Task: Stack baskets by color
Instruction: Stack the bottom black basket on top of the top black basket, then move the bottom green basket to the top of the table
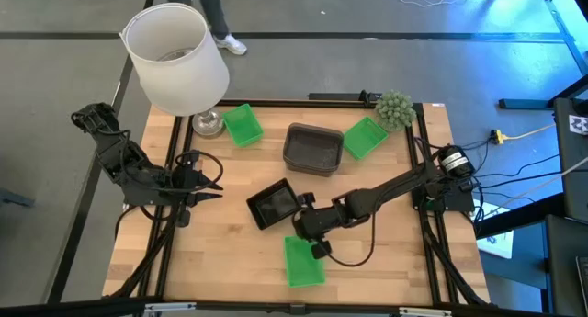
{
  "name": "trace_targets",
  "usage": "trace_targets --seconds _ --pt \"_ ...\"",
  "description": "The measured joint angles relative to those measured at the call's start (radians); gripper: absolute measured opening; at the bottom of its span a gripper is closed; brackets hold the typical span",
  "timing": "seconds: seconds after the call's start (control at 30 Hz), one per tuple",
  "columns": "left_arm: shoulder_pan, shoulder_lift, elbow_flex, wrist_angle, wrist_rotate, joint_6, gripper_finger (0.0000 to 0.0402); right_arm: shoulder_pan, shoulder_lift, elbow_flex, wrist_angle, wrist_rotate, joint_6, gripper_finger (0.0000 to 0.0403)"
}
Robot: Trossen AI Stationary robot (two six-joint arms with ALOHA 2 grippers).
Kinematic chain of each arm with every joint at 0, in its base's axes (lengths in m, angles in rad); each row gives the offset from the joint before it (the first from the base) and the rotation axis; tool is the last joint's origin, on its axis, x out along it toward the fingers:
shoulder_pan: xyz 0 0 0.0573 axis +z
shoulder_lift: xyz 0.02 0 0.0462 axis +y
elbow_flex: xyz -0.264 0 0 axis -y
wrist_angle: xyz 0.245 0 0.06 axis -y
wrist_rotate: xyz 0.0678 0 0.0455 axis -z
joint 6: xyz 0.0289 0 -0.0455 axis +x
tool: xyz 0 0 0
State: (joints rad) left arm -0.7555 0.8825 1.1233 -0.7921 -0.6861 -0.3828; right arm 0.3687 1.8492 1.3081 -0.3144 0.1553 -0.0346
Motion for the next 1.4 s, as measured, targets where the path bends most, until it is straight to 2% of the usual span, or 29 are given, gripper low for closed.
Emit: trace_targets --seconds 0.1,0.17,0.37,0.73,0.83,1.0,1.07,1.13,1.27,1.4 --pt "0.000 0.000 0.000 0.000 0.000 0.000 0.0066 -0.007 -0.001 0.013 0.013 0.146 -0.020 0.0119" --pt "0.000 0.000 0.000 0.000 0.000 -0.001 0.0066 -0.015 -0.001 0.013 0.010 0.203 -0.019 0.0119" --pt "0.000 0.000 0.000 0.000 0.000 -0.002 0.0066 -0.060 0.033 0.013 0.006 0.183 0.034 0.0119" --pt "0.000 0.000 0.000 0.000 0.000 -0.003 0.0066 -0.083 0.083 0.015 0.009 0.181 0.022 0.0119" --pt "0.000 0.000 0.000 0.001 0.000 -0.003 0.0066 -0.073 0.060 0.043 -0.014 0.117 -0.023 0.0119" --pt "0.000 0.000 0.000 0.001 0.000 -0.003 0.0066 -0.038 0.027 0.071 -0.015 -0.172 -0.050 0.0119" --pt "0.000 0.000 0.000 0.001 0.000 -0.003 0.0066 -0.021 0.031 0.062 -0.033 -0.236 -0.055 0.0119" --pt "0.000 0.000 0.000 0.002 0.000 -0.003 0.0066 -0.008 0.036 0.056 -0.031 -0.227 -0.057 0.0119" --pt "0.000 0.000 0.000 0.001 0.000 -0.003 0.0066 0.004 0.042 0.045 -0.062 -0.097 -0.051 0.0119" --pt "0.000 0.000 0.000 0.001 0.000 -0.003 0.0066 0.000 0.042 0.046 -0.061 -0.108 -0.033 0.0119"
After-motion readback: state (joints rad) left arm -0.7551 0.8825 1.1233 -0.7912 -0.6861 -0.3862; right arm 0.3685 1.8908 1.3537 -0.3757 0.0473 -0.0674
